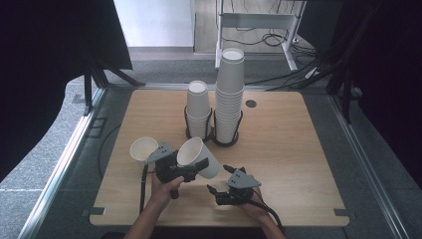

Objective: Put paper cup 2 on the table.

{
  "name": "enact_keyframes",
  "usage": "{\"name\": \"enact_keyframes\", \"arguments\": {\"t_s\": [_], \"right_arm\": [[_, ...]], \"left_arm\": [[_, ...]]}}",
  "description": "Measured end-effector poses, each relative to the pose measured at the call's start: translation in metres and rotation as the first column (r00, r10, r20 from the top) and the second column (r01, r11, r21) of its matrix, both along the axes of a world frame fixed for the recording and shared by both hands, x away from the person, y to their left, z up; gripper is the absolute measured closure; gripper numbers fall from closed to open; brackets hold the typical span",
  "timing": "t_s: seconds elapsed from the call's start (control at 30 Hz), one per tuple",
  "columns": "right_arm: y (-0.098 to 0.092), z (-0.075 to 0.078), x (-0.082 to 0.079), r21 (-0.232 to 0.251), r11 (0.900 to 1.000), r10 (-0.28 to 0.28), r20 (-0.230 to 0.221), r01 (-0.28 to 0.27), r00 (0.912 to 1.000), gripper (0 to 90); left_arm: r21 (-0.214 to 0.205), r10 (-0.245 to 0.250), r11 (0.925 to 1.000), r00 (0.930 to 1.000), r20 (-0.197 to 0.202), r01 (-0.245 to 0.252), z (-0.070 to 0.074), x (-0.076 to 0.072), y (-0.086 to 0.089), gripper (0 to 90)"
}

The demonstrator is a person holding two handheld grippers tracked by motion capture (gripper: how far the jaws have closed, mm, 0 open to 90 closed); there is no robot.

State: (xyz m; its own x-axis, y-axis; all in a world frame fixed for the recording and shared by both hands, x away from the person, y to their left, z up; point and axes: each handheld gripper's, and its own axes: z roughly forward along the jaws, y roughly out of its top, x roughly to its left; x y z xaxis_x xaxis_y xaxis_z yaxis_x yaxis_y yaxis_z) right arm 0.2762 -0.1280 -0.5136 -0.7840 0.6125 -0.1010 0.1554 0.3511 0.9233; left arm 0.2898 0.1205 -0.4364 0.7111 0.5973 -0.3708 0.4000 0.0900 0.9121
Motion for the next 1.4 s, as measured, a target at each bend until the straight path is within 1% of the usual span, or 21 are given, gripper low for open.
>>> {"name": "enact_keyframes", "arguments": {"t_s": [0.1,0.27,0.47,0.63,0.73,0.8,0.83,0.87,0.9,0.93,0.97,1.0,1.1,1.13,1.17,1.2,1.23,1.27,1.3,1.37,1.4], "right_arm": [[-0.001,0.000,0.000,-0.001,1.0000,-0.002,-0.004,0.002,1.0000,12.9],[-0.001,0.000,0.000,-0.003,1.0000,-0.006,-0.003,0.006,1.0000,13.0],[-0.001,0.000,0.000,-0.003,1.0000,-0.008,-0.002,0.008,1.0000,13.1],[-0.001,0.000,0.000,-0.004,0.9999,-0.012,-0.001,0.012,0.9999,13.2],[-0.001,0.000,0.000,-0.008,0.9999,-0.012,0.001,0.012,0.9999,13.3],[-0.001,0.000,0.000,-0.008,0.9999,-0.012,0.001,0.012,0.9999,13.3],[-0.001,0.000,0.000,-0.007,0.9999,-0.012,0.001,0.012,0.9999,13.3],[-0.001,0.000,0.000,-0.007,0.9999,-0.012,0.001,0.012,0.9999,13.3],[-0.001,0.000,0.000,-0.007,0.9999,-0.012,0.000,0.012,0.9999,13.3],[-0.001,0.000,0.000,-0.007,0.9999,-0.012,0.001,0.012,0.9999,13.4],[-0.001,0.000,0.000,-0.006,0.9999,-0.013,0.001,0.013,0.9999,13.4],[-0.001,0.000,0.000,-0.007,0.9999,-0.013,0.001,0.013,0.9999,13.5],[-0.001,0.000,0.000,-0.009,0.9999,-0.011,0.002,0.011,0.9999,13.7],[0.000,0.000,0.000,-0.007,0.9999,-0.012,0.004,0.012,0.9999,13.7],[0.000,0.000,0.000,-0.006,0.9999,-0.011,0.004,0.011,0.9999,13.8],[0.000,0.000,0.000,-0.007,0.9999,-0.010,0.005,0.010,0.9999,13.8],[0.000,0.000,0.000,-0.010,0.9999,-0.009,0.004,0.009,0.9999,13.8],[0.001,0.000,0.000,-0.009,0.9999,-0.009,0.004,0.009,1.0000,13.8],[0.001,0.000,-0.001,-0.009,0.9999,-0.009,0.003,0.009,1.0000,13.8],[0.001,0.000,0.000,-0.010,0.9999,-0.009,0.003,0.009,1.0000,13.8],[0.001,0.000,0.000,-0.009,0.9999,-0.009,0.003,0.009,1.0000,13.8]], "left_arm": [[0.035,0.037,0.9987,0.9992,0.013,-0.037,0.000,0.001,0.002,12.7],[0.085,0.090,0.9921,0.9957,0.022,-0.092,-0.004,0.003,0.005,12.6],[0.118,0.123,0.9851,0.9922,0.019,-0.125,-0.008,0.006,0.006,12.5],[0.170,0.175,0.9692,0.9839,0.037,-0.179,-0.012,0.008,0.006,12.4],[0.206,0.206,0.9556,0.9774,0.045,-0.211,-0.015,0.010,0.007,12.4],[0.241,0.242,0.9381,0.9686,0.058,-0.249,-0.017,0.012,0.005,12.3],[0.256,0.253,0.9312,0.9657,0.061,-0.260,-0.018,0.012,0.005,12.3],[0.280,0.270,0.9189,0.9606,0.066,-0.277,-0.020,0.013,0.004,12.3],[0.293,0.280,0.9112,0.9572,0.074,-0.289,-0.020,0.013,0.003,12.2],[0.318,0.289,0.8987,0.9531,0.091,-0.302,-0.021,0.013,0.001,12.2],[0.346,0.298,0.8836,0.9488,0.106,-0.316,-0.023,0.013,-0.001,12.2],[0.358,0.300,0.8775,0.9477,0.109,-0.319,-0.024,0.014,-0.002,12.1],[0.397,0.316,0.8543,0.9416,0.116,-0.336,-0.029,0.017,-0.006,12.1],[0.416,0.329,0.8396,0.9362,0.123,-0.350,-0.031,0.019,-0.007,12.1],[0.430,0.340,0.8272,0.9316,0.128,-0.361,-0.033,0.020,-0.008,12.0],[0.440,0.346,0.8196,0.9289,0.131,-0.368,-0.034,0.021,-0.009,12.0],[0.452,0.355,0.8086,0.9250,0.135,-0.377,-0.036,0.023,-0.009,12.0],[0.462,0.362,0.8003,0.9222,0.137,-0.382,-0.037,0.024,-0.009,12.0],[0.467,0.368,0.7951,0.9198,0.136,-0.387,-0.038,0.025,-0.010,12.0],[0.486,0.380,0.7803,0.9155,0.131,-0.394,-0.041,0.028,-0.010,11.9],[0.492,0.384,0.7756,0.9142,0.130,-0.396,-0.042,0.028,-0.011,11.9]]}}
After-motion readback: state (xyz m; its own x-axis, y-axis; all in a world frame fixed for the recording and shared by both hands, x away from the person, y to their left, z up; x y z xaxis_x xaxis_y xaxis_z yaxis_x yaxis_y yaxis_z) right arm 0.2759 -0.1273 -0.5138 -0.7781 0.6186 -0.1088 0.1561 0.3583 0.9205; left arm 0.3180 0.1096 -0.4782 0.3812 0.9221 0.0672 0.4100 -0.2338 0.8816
